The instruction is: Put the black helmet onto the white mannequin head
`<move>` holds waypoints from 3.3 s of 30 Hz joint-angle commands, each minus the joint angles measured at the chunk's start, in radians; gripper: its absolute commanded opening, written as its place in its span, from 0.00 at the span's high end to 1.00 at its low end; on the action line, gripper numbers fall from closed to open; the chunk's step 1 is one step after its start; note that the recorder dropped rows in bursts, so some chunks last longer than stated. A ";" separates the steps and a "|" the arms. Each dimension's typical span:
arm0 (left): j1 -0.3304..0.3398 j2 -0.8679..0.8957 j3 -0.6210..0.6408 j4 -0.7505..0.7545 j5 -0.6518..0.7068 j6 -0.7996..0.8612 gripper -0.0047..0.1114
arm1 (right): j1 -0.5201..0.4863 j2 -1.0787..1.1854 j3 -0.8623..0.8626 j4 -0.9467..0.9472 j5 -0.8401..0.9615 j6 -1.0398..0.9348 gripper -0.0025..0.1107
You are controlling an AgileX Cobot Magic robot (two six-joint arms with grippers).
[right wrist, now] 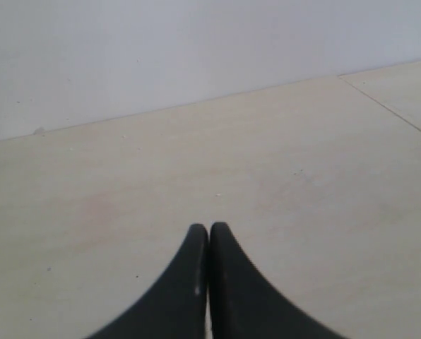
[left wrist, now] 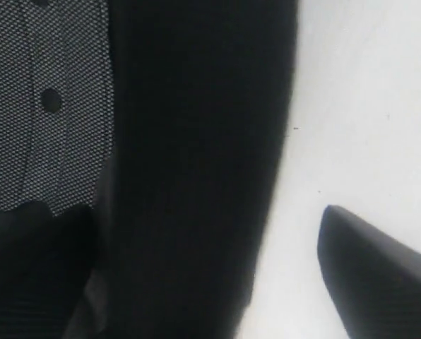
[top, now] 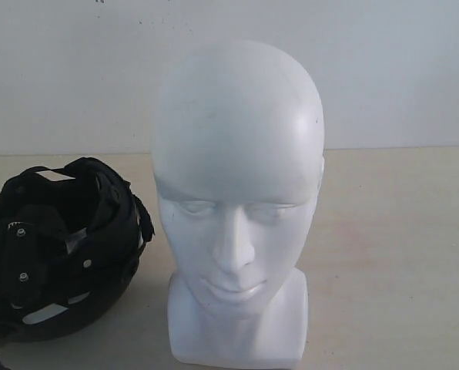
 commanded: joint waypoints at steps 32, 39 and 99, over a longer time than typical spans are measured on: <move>-0.003 -0.008 -0.075 -0.517 -0.117 -0.035 0.92 | 0.003 -0.005 0.000 -0.006 -0.006 0.000 0.98; -0.003 -0.106 -0.075 -0.674 -0.095 -0.036 0.92 | 0.003 -0.005 0.000 -0.006 -0.006 0.000 0.98; -0.005 -0.998 -0.086 0.442 -0.403 -1.872 0.92 | 0.003 -0.005 0.000 -0.006 -0.011 0.000 0.98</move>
